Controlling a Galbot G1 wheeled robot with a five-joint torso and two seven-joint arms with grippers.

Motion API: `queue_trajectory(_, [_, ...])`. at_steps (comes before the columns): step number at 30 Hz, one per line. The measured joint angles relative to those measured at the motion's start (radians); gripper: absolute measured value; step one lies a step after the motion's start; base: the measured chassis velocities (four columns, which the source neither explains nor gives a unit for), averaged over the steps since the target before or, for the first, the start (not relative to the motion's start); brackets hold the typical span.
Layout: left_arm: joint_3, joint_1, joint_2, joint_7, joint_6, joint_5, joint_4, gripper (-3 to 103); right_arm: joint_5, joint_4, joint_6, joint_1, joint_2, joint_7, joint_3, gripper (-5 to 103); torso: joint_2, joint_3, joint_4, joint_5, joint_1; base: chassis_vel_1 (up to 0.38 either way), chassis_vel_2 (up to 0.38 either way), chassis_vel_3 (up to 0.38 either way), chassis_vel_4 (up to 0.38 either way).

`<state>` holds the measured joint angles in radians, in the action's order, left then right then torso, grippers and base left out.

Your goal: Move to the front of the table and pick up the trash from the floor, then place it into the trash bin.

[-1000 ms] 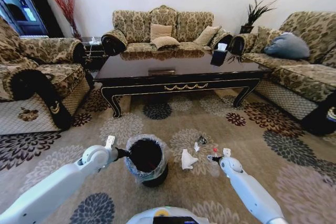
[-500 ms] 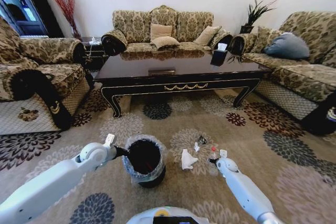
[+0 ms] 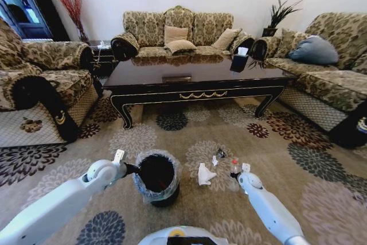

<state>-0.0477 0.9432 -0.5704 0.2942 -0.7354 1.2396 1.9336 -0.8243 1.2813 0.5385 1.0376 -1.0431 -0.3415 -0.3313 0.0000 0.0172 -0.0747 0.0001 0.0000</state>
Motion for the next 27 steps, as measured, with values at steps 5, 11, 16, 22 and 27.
queue_trajectory(5, [0.006,-0.001,-0.015,0.006,0.0,0.009,0.0,0,0.042,0.171,-0.043,0.107,0.025,0.017,-0.08,25,0.0,0.0,0.0,-0.0004,0.0,0.0,0.0,0.0,0.0])
queue_trajectory(11, [0.042,0.015,-0.03,0.03,0.001,0.044,0.001,0,0.092,0.365,-0.151,0.193,0.037,0.067,-0.111,25,0.0,0.0,0.0,0.0,0.0,0.0,0.0,0.0,0.0])
queue_trajectory(16, [-0.003,-0.018,-0.025,0.042,0.0,0.061,0.008,0,0.105,0.524,-0.235,0.233,0.044,0.119,-0.105,25,0.0,0.0,0.0008,-0.0003,0.0,0.0,0.0,0.0,0.0])
queue_trajectory(22, [-0.185,-0.176,-0.049,0.072,0.001,0.107,-0.012,0,0.181,0.685,-0.347,0.316,0.031,0.206,-0.11,25,0.0,0.0,-0.0003,-0.0002,0.0,0.0,0.0,0.0,0.0])
queue_trajectory(27, [-0.271,-0.251,-0.07,0.08,0.0,0.122,-0.037,0,0.257,0.778,-0.425,0.381,0.015,0.282,-0.116,25,0.0,0.0,0.0001,-0.0002,0.0,0.0,0.0,0.0,0.0])
